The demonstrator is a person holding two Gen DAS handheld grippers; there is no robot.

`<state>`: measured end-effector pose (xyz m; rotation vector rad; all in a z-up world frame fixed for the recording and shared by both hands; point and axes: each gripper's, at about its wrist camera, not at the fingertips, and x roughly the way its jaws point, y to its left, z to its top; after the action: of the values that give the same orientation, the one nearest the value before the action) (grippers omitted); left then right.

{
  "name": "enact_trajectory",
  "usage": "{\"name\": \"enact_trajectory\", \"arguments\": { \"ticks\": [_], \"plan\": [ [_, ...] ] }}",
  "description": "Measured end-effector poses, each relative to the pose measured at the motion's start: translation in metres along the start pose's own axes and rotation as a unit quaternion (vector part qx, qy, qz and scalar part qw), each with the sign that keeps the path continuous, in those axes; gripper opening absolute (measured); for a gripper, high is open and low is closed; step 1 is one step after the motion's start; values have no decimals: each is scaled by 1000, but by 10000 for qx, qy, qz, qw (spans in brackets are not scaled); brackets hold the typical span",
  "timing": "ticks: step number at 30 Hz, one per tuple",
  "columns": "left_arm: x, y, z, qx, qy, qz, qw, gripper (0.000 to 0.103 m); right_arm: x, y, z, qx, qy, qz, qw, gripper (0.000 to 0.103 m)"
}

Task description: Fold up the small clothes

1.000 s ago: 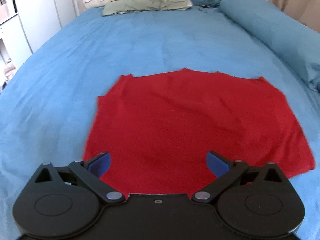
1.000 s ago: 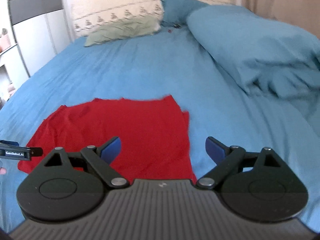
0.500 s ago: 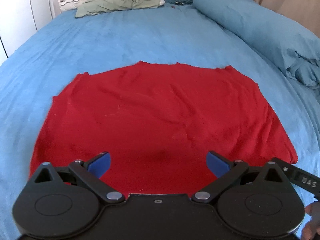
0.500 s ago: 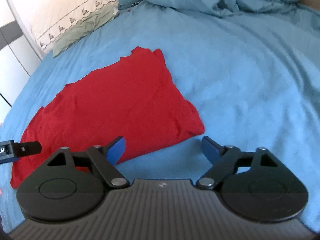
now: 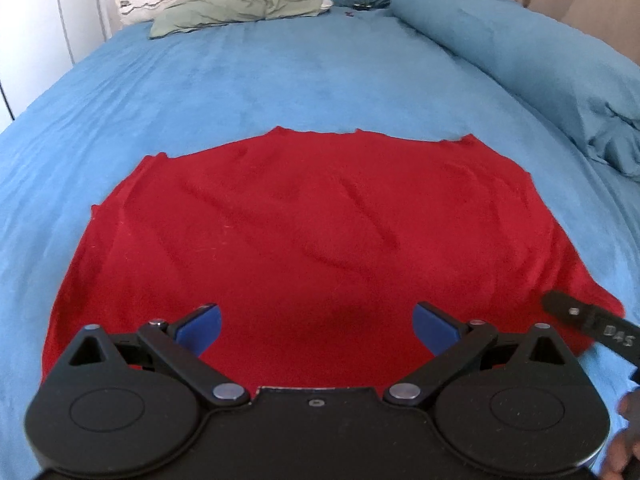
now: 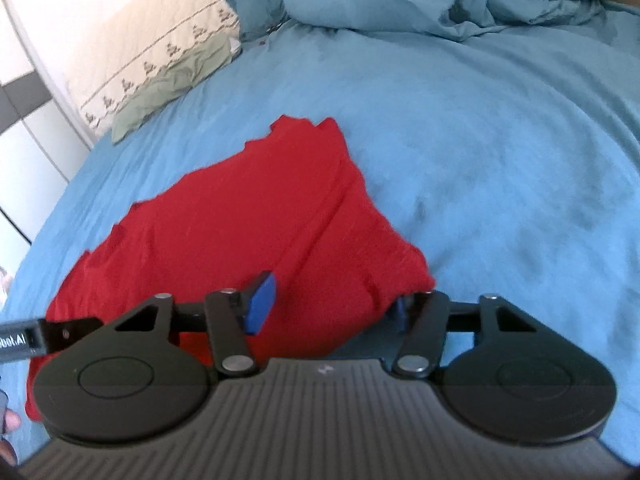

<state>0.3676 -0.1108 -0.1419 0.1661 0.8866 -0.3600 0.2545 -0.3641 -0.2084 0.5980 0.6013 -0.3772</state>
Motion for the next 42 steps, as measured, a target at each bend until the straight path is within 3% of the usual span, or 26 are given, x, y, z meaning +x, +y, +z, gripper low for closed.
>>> {"name": "enact_trajectory", "arguments": {
  "ticks": [5,11,13,15,18,22,27,30,34,39,42],
  "plan": [
    [8,10,3,-222,12,-31,9997,102,-10,-1,-7,45,-77,-259,9996,62],
    [11,9,2,-216,66,-31,9997,102,-10,-5,-17,114,-155,-250,9995,62],
    [12,9,2,-189,46,-10,9998,102,-5,-6,-13,154,-201,-242,9994,56],
    [13,9,3,-193,-8,41,9998,102,-2,-6,-9,152,-212,-256,9993,42],
    [21,13,10,-201,-117,174,9996,101,-2,-2,-2,64,-219,-278,9994,30],
    [33,27,19,-371,-216,393,9983,97,-10,5,3,-139,-294,-249,9992,26],
    [55,36,19,-517,43,212,9984,98,-21,21,16,-430,-439,-40,9981,24],
    [60,32,17,-276,25,309,9991,101,-27,40,28,-518,-495,126,9973,24],
    [43,52,19,-573,-37,136,9983,93,-30,84,48,-678,-585,403,9952,23],
    [11,115,9,-686,-15,206,9974,93,-28,176,63,-992,-625,1215,9856,23],
    [-7,159,-10,-768,-23,327,9965,93,-27,242,45,-1606,-520,1840,9683,23]
  ]
}}
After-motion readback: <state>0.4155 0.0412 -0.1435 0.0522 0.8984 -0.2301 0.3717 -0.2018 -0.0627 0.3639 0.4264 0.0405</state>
